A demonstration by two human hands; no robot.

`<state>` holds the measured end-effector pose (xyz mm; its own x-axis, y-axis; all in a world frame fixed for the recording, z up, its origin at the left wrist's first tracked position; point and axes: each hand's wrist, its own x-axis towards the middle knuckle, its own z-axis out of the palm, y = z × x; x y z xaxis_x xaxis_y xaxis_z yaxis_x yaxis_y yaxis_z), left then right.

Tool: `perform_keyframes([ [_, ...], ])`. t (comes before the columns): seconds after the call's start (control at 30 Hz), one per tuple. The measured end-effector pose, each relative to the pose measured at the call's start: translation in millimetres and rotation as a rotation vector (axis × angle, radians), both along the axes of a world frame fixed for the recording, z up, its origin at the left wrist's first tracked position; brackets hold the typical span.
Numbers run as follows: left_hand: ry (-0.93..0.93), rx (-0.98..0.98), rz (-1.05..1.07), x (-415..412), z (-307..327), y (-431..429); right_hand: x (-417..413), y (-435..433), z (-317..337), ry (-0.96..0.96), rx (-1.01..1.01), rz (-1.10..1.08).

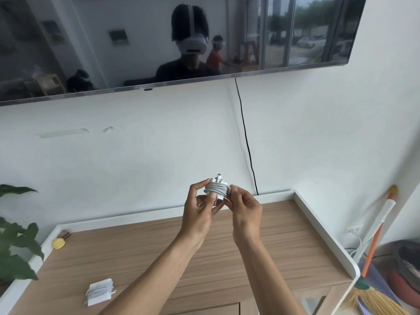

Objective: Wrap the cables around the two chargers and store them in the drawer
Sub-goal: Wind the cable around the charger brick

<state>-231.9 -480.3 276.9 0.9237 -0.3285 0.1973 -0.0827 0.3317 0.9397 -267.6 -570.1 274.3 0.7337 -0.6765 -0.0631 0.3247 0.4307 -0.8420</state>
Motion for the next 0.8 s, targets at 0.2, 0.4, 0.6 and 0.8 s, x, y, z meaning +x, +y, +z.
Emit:
perform_keyframes([
  [0.2,0.006,-0.017,-0.011,-1.4,0.8,2.1,-3.3,-1.0,-2.8,-0.079,0.08,0.062],
  [0.4,0.041,-0.053,-0.053,-2.2,1.6,5.6,-3.6,-6.5,-4.7,-0.143,0.192,0.166],
  [0.6,0.076,-0.056,-0.075,0.5,2.0,7.6,-2.4,-9.9,-6.1,-0.141,0.152,0.19],
  [0.8,0.08,-0.059,-0.112,0.6,0.6,9.3,0.3,-10.2,-7.5,-0.149,0.13,0.226],
])
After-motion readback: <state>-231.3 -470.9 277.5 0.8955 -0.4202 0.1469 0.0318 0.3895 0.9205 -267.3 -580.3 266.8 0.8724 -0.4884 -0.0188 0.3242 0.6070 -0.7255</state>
